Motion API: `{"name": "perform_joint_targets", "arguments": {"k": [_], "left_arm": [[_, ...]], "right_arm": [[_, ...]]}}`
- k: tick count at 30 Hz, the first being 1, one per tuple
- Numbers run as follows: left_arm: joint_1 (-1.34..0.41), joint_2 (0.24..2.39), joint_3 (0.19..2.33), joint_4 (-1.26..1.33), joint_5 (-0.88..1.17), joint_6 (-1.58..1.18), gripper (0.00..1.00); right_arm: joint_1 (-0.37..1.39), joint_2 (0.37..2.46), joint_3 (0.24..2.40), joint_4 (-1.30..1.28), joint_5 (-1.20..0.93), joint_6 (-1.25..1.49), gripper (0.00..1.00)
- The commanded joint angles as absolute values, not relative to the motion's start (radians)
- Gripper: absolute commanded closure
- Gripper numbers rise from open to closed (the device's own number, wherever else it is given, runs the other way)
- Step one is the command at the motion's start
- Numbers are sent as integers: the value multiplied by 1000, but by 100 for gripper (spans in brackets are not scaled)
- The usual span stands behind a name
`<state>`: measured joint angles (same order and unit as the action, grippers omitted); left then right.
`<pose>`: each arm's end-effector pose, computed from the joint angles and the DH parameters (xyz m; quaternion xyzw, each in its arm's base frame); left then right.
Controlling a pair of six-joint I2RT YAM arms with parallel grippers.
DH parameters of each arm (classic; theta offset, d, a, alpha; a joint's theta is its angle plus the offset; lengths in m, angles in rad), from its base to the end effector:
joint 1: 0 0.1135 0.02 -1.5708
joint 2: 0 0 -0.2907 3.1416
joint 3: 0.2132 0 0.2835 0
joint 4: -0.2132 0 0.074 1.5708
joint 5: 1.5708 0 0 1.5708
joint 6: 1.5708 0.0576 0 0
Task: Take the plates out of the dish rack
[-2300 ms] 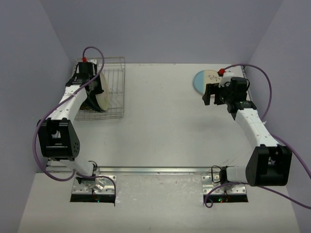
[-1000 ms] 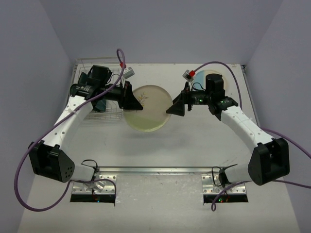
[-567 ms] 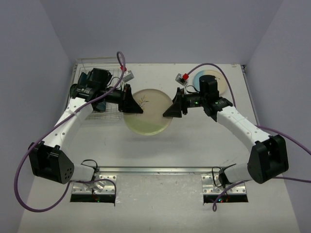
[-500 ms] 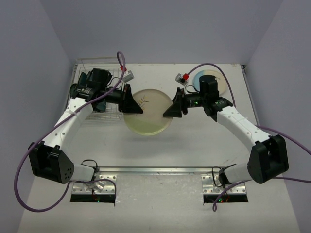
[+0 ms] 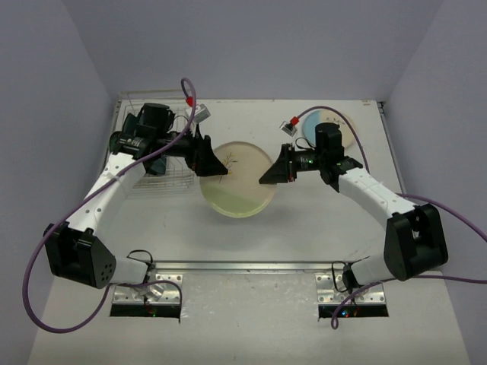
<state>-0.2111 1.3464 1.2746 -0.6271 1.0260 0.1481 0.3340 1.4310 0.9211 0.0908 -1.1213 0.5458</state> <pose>0.2982 -0.1143 0.3701 0.3450 0.7401 -0.4563 0.3537 0.3052 0.1608 0.2782 -0.2128 0.7370 0.5999 0.2274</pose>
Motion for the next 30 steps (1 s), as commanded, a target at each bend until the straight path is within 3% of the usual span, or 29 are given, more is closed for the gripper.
{"name": "perform_joint_targets", "arguments": {"k": [1,9,15,30], "left_arm": [[-217,1299,1354,-566,726,121,0],[-218,1241,1333,-420,191,-53,0],[-218,1263,1318,-400,163,-107,0],[-218,1302,1297,-393,119,-90,0]], "right_arm": [[203,1465,914,392,-1189,841,100],[-61,1600,953,462,-1055,980,100],[-244,1765,1090,457,-841,1021,100],[-350,2087,1363,452,-684,1045,100]]}}
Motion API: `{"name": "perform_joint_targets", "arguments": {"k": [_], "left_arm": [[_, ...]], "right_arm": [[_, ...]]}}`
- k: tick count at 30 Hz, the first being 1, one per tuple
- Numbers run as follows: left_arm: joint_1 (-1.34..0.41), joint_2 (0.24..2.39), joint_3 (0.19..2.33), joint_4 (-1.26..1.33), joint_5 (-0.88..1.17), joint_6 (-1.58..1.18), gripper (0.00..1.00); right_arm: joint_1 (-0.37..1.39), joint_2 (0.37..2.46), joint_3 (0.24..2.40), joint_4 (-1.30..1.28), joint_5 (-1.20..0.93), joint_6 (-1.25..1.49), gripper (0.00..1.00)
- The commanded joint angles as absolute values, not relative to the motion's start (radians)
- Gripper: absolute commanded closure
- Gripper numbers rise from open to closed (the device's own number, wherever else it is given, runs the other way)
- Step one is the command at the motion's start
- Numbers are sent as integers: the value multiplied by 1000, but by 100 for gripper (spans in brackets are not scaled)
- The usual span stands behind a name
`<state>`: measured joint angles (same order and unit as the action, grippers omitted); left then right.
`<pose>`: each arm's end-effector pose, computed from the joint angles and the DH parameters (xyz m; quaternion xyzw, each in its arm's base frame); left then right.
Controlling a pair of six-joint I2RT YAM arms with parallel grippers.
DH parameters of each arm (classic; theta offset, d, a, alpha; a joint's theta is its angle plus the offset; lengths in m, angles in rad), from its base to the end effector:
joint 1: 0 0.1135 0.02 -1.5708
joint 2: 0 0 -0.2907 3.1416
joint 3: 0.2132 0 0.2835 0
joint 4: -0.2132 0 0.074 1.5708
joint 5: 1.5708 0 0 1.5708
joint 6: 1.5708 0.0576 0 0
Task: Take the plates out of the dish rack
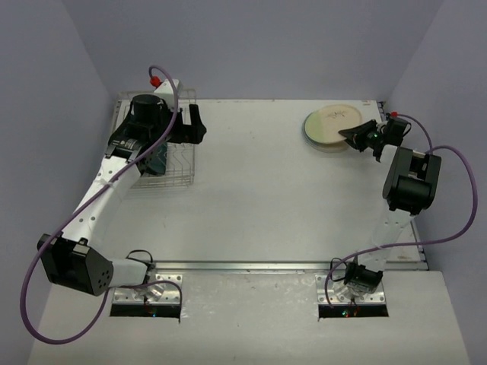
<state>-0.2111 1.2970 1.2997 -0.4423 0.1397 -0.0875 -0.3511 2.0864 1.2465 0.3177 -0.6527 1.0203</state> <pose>0.3277 -0.0784 0.3983 0.0894 0.8383 -0.1378 0.5199 0.4785 -0.1380 0.1404 0.3950 0.7363 0.4178 0.3568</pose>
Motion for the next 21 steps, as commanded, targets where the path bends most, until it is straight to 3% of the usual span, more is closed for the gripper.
{"name": "perform_joint_targets", "arguments": {"k": [1,11,14,18,21], "left_arm": [[-218,1305,1296,-393,119,-88,0],[-218,1321,1276,-380,115,-84,0],[-218,1329,1271,-380,118,-88,0],[-218,1338,1269,-380,132,-98,0],[-218,1339,1267,-377,140,-103,0]], "right_arm": [[-351,2108,1382,450,-680,1045,100],[-350,2218,1486,313,-679,995,100],[-348,2232,1496,242,-671,940,94],[-347,2229,1508,130,-638,862,78],[-339,2226,1532,50,-606,811,74]]}}
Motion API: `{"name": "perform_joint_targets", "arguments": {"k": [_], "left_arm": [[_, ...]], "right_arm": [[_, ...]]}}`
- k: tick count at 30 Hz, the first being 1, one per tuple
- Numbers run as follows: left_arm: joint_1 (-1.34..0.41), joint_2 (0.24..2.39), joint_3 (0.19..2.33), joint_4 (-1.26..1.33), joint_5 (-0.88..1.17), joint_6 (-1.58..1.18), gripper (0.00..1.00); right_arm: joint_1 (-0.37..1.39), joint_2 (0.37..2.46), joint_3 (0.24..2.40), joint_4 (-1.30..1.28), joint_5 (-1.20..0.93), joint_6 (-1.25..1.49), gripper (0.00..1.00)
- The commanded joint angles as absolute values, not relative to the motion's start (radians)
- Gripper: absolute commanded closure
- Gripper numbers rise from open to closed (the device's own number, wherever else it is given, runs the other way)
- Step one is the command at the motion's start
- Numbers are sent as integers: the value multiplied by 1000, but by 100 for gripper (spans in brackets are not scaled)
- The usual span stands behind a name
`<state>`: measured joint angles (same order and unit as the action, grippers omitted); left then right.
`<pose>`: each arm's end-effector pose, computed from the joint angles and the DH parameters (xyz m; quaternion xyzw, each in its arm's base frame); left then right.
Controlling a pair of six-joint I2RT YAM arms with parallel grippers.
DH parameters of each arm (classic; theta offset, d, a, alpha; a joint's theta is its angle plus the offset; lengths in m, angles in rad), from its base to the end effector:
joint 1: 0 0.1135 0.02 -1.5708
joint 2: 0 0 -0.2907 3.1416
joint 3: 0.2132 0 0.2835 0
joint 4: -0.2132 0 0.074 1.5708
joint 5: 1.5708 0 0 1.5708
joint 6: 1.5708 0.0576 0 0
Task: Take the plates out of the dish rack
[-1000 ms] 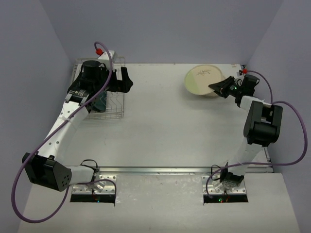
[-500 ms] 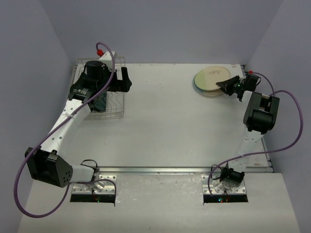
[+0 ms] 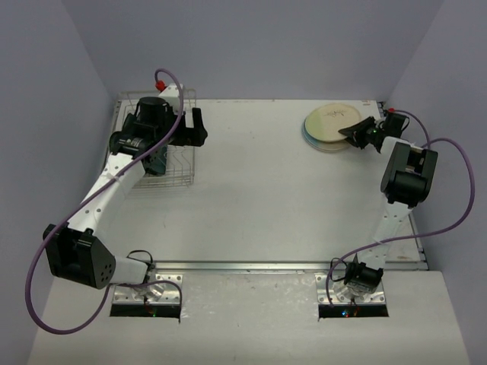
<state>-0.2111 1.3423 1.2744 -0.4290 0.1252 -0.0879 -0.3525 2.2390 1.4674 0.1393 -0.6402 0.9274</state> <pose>0.3407 -0.0804 0.3752 0.0847 0.8540 -0.1292 0.4968 0.5163 -0.1533 0.1204 0.3914 0.7641 0.3908 0.3321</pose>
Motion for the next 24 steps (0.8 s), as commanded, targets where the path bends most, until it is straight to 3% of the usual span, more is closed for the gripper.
{"name": "perform_joint_targets", "arguments": {"k": [1,8,11,19,24], "left_arm": [[-218,1339,1266,-377,140,-105,0],[-218,1334,1255,-373,153,-110,0],[-218,1330,1250,-371,152,-112,0],[-218,1324,1248,-370,146,-110,0],[-218,1326,1258,-376,99,-107,0]], "right_arm": [[-338,2225,1536,31,-595,794,72],[-301,2234,1583,-132,-491,645,60],[-279,2229,1592,-183,-438,600,44],[-223,2234,1679,-328,-294,457,25],[-183,2251,1758,-430,-206,397,20]]}}
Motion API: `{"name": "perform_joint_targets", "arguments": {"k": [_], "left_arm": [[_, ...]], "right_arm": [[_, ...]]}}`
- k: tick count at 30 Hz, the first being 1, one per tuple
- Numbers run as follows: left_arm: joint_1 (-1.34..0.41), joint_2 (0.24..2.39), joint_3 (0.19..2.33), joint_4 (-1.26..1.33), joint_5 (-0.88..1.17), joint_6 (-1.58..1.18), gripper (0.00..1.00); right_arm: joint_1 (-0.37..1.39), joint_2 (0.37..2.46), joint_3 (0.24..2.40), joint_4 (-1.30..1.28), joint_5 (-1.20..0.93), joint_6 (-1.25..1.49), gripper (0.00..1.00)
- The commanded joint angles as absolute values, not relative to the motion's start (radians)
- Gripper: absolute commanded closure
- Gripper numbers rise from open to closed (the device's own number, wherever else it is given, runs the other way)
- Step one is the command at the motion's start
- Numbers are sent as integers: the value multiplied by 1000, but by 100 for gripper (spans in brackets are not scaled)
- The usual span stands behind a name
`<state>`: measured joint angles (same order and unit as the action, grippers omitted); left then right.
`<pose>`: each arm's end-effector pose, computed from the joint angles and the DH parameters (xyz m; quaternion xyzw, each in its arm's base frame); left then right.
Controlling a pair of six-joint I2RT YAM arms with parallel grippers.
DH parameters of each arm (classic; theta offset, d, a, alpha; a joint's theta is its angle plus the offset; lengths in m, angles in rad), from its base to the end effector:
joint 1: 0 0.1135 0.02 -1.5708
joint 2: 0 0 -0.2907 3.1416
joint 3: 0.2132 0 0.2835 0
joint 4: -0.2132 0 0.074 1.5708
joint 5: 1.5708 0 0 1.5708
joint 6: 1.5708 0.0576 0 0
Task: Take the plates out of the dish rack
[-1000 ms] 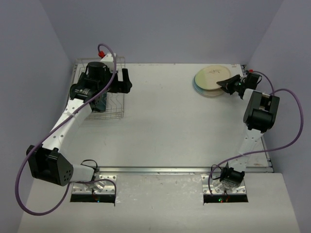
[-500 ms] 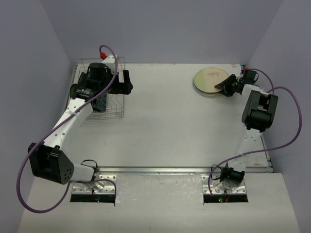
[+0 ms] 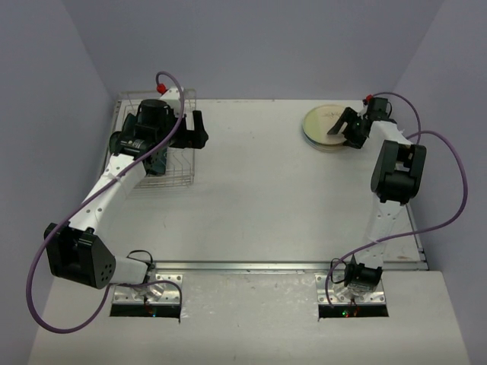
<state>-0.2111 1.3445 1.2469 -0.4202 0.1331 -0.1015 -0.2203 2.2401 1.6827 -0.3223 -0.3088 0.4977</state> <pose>0.3409 -0.0809 0.3646 0.0806 0.8595 -0.1348 0.4863 0.5399 -0.1030 0.1465 0.2779 0.8887 0.1896 0.3115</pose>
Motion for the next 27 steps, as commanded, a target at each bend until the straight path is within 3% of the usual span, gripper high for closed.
{"name": "perform_joint_targets", "arguments": {"k": [1,14,27], "left_arm": [[-218,1327,1260,-378,91,-107,0],[-218,1360,1308,-407,-40,-103,0],[-216,1319,1290,-414,-40,-97,0]], "right_arm": [[-177,2251,1766,-444,-187,391,20],[-153,2236,1737,-508,-50,286,13],[-153,2353,1867,-615,-124,281,14]]}}
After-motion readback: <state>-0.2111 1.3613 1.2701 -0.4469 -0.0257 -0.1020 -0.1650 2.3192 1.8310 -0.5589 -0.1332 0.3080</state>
